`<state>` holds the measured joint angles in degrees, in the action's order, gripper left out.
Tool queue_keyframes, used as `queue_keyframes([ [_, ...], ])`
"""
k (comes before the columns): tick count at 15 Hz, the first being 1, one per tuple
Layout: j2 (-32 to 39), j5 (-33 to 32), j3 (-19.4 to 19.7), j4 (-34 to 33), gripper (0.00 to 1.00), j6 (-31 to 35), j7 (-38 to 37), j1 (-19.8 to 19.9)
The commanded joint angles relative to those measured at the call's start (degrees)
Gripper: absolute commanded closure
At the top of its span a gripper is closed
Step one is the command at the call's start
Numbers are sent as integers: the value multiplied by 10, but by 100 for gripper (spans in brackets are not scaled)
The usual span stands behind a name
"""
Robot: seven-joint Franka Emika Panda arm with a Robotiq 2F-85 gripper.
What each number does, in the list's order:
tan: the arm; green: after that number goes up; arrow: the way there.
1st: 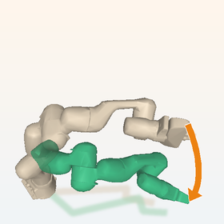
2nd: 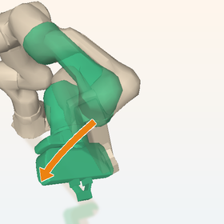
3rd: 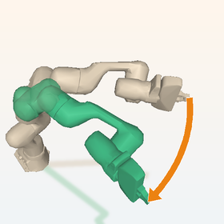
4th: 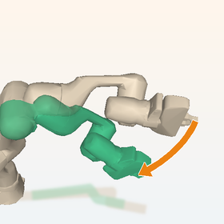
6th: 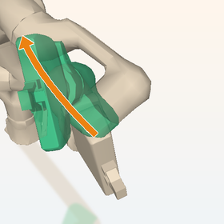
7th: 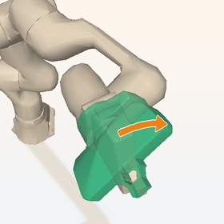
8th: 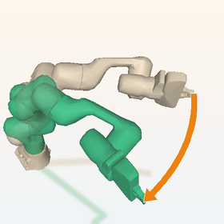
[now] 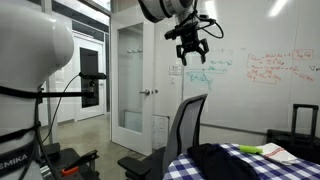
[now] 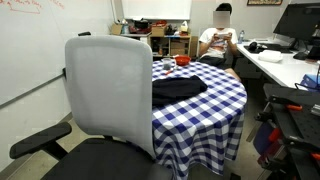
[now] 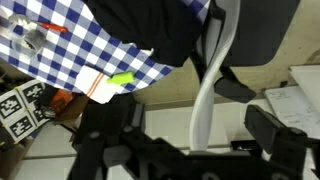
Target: Pick up the cloth from the chair and put it on the table
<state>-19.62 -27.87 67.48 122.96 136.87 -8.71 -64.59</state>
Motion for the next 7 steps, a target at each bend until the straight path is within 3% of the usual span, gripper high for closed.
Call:
queue_keyframes([
  [1, 42, 95, -96, 13, 0, -7, 63, 103],
  [3, 8, 96, -136, 22, 0, -47, 65, 123],
  [7, -6, 97, -140, 32, 0, -50, 68, 128],
])
